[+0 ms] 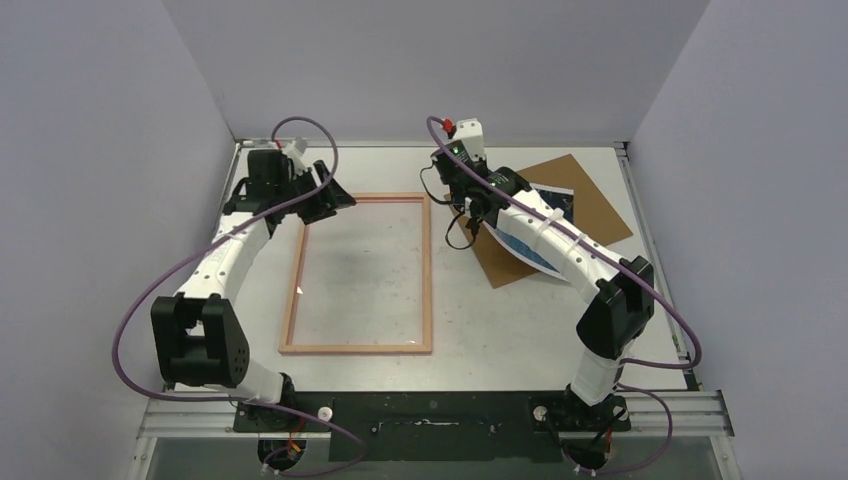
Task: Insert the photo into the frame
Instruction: Pick up the photo at the center of the board.
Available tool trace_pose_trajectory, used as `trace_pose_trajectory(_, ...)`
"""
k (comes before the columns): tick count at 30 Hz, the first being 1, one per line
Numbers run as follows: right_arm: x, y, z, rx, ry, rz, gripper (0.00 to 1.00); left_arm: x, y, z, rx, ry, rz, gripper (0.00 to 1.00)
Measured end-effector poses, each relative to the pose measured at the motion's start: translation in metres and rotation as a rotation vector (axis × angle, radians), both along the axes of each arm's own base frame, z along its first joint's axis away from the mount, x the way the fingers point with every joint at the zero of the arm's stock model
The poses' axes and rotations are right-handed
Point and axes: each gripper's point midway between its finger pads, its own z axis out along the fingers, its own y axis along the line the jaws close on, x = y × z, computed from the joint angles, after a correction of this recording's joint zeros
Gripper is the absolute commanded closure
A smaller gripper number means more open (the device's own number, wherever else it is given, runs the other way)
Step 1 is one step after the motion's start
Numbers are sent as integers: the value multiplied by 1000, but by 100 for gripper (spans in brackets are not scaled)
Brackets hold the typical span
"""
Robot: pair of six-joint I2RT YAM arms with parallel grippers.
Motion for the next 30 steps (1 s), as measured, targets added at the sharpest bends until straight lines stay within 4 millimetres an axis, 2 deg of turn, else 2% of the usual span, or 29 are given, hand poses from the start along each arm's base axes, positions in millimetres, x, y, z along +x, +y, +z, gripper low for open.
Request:
trace_pose_trajectory(6, -16, 16, 0, 216, 56, -87, 100, -33, -96, 17, 29, -232, -247, 31)
trace_pose_trajectory(9, -21, 20, 0, 294, 75, -127, 100, -46, -130, 23, 23, -356, -319, 28)
trace_pose_trajectory(11, -25, 21, 2, 346, 80, -157, 100, -51, -148, 25, 16, -411, -350, 9)
trace_pose_trajectory(14, -29, 22, 10, 427, 80, -203, 100, -57, -175, 30, 0, -474, -403, 3)
trace_pose_trajectory(20, -36, 17, 32, 619, 76, -277, 100, -62, -208, 32, -30, -551, -450, 3)
trace_pose_trajectory(26, -35, 20, 43, 760, 87, -319, 100, -64, -227, 25, -25, -595, -474, 3)
trace_pose_trajectory(28, -35, 23, 42, 794, 104, -330, 100, -64, -231, 24, -25, -608, -477, 9)
trace_pose_trajectory(30, -36, 27, 40, 823, 123, -335, 100, -64, -234, 23, -24, -615, -477, 22)
